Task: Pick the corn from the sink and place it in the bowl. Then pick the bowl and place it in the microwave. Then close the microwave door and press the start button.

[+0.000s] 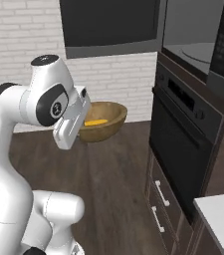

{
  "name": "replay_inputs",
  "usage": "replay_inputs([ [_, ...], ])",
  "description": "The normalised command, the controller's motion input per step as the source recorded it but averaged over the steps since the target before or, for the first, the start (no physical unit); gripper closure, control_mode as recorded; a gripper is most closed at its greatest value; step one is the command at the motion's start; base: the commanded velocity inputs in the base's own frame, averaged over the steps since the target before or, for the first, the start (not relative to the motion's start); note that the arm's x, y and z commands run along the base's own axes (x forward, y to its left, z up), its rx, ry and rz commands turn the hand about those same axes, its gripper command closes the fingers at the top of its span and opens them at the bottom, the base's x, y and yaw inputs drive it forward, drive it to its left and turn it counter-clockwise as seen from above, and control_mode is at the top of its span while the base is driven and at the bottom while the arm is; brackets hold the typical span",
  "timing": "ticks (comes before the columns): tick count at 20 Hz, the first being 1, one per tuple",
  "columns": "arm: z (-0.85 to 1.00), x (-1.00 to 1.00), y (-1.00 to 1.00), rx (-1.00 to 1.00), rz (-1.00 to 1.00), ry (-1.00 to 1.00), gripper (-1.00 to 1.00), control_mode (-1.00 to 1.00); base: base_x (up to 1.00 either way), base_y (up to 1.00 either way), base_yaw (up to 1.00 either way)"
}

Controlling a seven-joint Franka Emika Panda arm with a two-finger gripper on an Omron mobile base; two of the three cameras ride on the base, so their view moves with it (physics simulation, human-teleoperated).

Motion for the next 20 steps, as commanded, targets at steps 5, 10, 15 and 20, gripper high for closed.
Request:
replay_inputs([
  [5, 0.00, 0.00, 0.00, 0.00, 0.00, 0.00, 1.00, 1.00, 0.74, -0.11, -0.28],
  [10, 0.00, 0.00, 0.00, 0.00, 0.00, 0.00, 1.00, 1.00, 0.93, 0.09, -0.30],
  [15, 0.00, 0.00, 0.00, 0.00, 0.00, 0.00, 1.00, 1.00, 0.71, -0.15, -0.31],
  [20, 0.00, 0.00, 0.00, 0.00, 0.00, 0.00, 1.00, 1.00, 0.63, -0.12, -0.35],
])
